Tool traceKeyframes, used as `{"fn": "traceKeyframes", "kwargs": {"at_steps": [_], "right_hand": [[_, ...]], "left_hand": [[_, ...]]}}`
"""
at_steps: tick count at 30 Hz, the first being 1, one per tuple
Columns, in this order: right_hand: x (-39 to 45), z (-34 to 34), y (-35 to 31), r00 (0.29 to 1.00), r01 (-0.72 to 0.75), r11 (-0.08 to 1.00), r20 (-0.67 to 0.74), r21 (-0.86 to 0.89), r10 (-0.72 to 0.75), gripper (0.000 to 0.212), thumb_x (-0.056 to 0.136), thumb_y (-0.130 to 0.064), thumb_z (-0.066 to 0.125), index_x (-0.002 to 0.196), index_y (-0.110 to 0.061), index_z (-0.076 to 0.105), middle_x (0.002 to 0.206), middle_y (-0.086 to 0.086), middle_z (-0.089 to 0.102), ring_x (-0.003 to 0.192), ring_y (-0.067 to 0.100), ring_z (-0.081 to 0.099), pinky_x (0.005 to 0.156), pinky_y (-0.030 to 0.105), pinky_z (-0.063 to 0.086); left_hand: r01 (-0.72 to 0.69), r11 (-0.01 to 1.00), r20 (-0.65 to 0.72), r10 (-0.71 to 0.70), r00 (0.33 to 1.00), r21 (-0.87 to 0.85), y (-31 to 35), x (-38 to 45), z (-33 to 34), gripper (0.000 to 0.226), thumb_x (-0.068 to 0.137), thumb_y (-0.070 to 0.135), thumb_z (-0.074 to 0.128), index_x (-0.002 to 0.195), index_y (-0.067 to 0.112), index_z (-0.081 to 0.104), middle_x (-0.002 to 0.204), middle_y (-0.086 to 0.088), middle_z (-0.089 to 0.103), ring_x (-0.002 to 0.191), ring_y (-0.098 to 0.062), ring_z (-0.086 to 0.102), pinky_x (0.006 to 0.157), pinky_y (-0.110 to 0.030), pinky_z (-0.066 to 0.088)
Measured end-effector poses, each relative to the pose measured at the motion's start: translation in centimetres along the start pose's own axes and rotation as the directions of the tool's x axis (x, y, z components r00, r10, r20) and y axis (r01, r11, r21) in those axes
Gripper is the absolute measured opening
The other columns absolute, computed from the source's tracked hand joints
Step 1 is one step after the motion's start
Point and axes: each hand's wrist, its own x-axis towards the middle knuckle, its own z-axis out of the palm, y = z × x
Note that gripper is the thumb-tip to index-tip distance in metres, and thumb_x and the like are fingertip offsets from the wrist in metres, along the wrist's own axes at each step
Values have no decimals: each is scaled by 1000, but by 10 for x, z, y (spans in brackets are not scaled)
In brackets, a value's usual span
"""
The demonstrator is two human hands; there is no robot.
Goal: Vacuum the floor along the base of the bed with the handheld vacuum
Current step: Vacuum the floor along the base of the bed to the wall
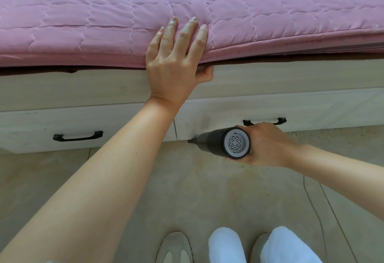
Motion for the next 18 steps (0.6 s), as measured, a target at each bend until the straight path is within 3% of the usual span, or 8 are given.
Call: {"fn": "traceKeyframes", "kwargs": {"at_steps": [5, 10, 14, 18], "right_hand": [[-6, -5, 15, 1000, -12, 1000, -22, 28, 13, 52, 71, -66, 58, 103, -25, 58, 75, -8, 67, 65, 19, 63, 54, 26, 42], [-11, -13, 26, 999, -36, 999, -6, 27, 36, 55, 68, -65, 62, 103, -23, 60, 76, -11, 66, 65, 17, 62, 55, 28, 46], [-18, -16, 30, 997, -76, 996, -14, 47, 77, 50, 67, -61, 67, 101, -24, 61, 67, -19, 53, 61, 16, 59, 54, 26, 42], [-24, -16, 32, 998, -56, 998, -32, 41, 57, 48, 68, -57, 69, 102, -24, 61, 70, -18, 58, 61, 16, 61, 54, 23, 39]], "left_hand": [[-7, 1000, -14, 8, 1000, 5, 0, -1, 1, 53, 83, 59, 57, 118, 23, 74, 123, 2, 71, 114, -29, 68, 96, -41, 50], [-8, 1000, -22, 9, 1000, 20, -1, -2, 2, 54, 83, 61, 56, 119, 24, 73, 124, 3, 70, 114, -29, 67, 96, -41, 49], [-7, 1000, -21, 7, 1000, 26, -1, -2, 2, 55, 82, 61, 58, 119, 24, 73, 123, 3, 71, 113, -29, 68, 96, -41, 49], [-13, 1000, -27, 14, 1000, 25, -1, -1, 2, 54, 83, 61, 57, 119, 23, 73, 123, 3, 71, 113, -29, 68, 95, -41, 50]]}}
